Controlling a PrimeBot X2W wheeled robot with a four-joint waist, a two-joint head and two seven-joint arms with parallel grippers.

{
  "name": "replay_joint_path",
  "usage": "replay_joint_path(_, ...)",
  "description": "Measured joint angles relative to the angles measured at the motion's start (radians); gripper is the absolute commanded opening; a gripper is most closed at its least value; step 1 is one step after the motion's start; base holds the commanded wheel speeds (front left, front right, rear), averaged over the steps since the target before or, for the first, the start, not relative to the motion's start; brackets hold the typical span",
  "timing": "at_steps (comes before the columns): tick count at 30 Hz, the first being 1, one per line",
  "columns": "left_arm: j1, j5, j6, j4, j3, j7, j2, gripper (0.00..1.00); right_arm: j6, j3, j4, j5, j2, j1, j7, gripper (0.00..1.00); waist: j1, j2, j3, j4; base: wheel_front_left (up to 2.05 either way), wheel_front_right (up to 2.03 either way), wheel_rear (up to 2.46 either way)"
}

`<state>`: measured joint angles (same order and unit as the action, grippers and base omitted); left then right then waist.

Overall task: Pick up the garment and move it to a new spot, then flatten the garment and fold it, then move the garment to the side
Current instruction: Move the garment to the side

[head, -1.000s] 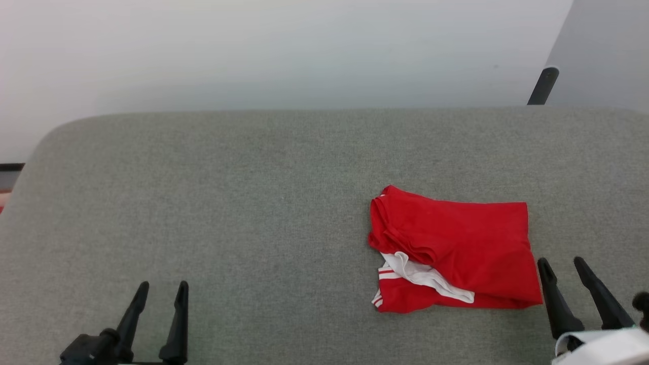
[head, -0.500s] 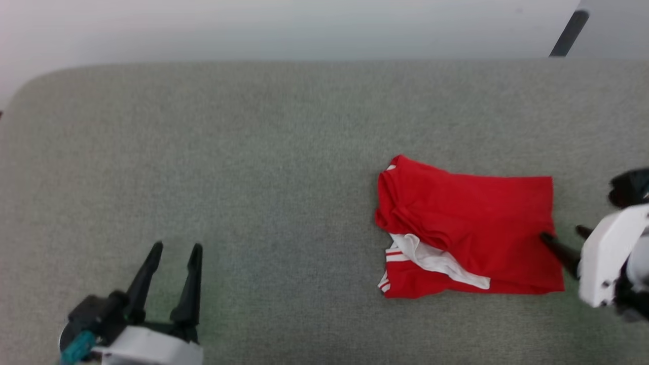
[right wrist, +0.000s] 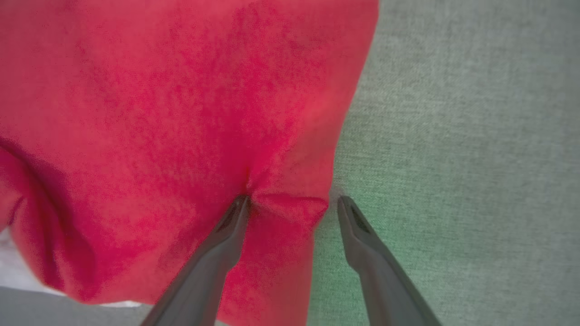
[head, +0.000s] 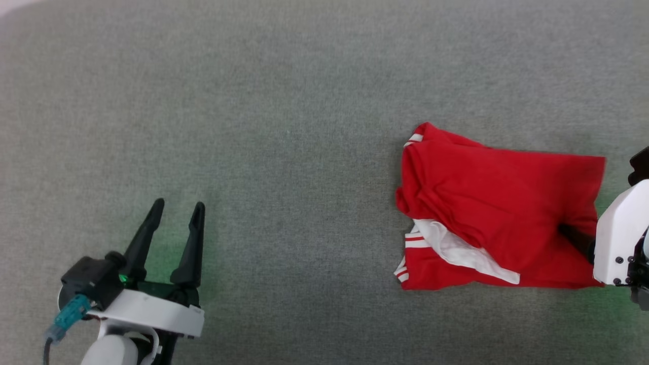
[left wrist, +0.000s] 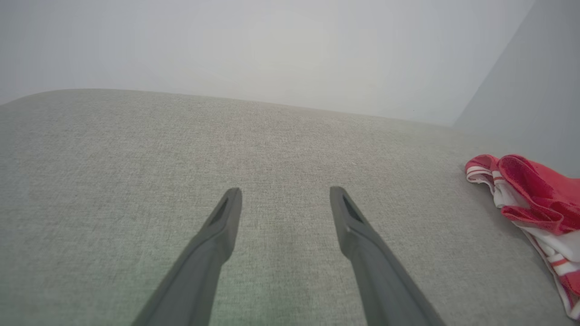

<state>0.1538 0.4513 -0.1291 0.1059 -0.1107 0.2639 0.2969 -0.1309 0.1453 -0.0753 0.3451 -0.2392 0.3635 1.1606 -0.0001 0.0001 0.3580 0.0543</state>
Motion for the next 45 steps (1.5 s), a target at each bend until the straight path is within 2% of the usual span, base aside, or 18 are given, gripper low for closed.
replay_joint_path(8,0.031,0.016,0.000,0.000,-0.005,0.000,0.005,1.00,0.000,0.003,0.016,-0.025,0.017,0.000,-0.016,1.00,0.0001,0.0000,0.055,0.012,0.00,0.00,0.00)
replay_joint_path(9,0.031,0.016,0.000,0.000,-0.004,0.000,0.006,1.00,0.000,0.005,0.016,-0.025,0.019,0.001,-0.017,0.56,0.0000,0.0000,0.059,0.013,0.00,0.00,0.00)
replay_joint_path(10,0.031,0.016,0.000,0.001,-0.004,0.000,0.006,1.00,0.000,0.006,0.016,-0.025,0.020,0.003,-0.022,0.43,0.0001,0.0000,0.063,0.014,0.00,0.00,0.00)
replay_joint_path(12,0.033,0.016,0.000,0.002,-0.004,0.000,0.007,1.00,0.000,0.006,0.016,-0.018,0.021,0.004,-0.040,0.00,0.0001,0.0000,0.067,0.014,0.00,0.00,0.00)
replay_joint_path(19,0.040,-0.006,0.000,-0.015,0.000,0.000,0.008,1.00,0.000,0.000,0.025,0.027,0.041,0.006,-0.145,0.00,0.0000,0.0000,0.060,-0.009,0.00,0.00,0.00)
replay_joint_path(25,0.033,-0.019,0.000,-0.038,0.001,0.000,0.022,1.00,0.000,0.018,0.002,0.081,0.053,-0.021,-0.260,0.00,0.0001,-0.0001,0.052,-0.053,0.00,0.00,0.00)
replay_joint_path(31,0.038,-0.031,0.000,-0.076,-0.016,0.000,0.053,1.00,0.000,0.111,-0.040,0.105,0.036,-0.043,-0.379,0.00,0.0000,0.0000,0.052,-0.118,0.00,0.00,0.00)
replay_joint_path(39,0.064,-0.040,0.000,-0.125,-0.045,0.000,0.099,1.00,0.000,0.237,-0.065,0.122,0.045,-0.092,-0.464,0.00,0.0001,0.0000,0.057,-0.214,0.00,0.00,0.00)
replay_joint_path(45,0.072,-0.043,0.000,-0.161,-0.052,0.000,0.133,1.00,0.000,0.263,-0.036,0.084,0.037,-0.073,-0.522,0.00,0.0001,0.0000,0.066,-0.277,0.00,0.00,0.00)
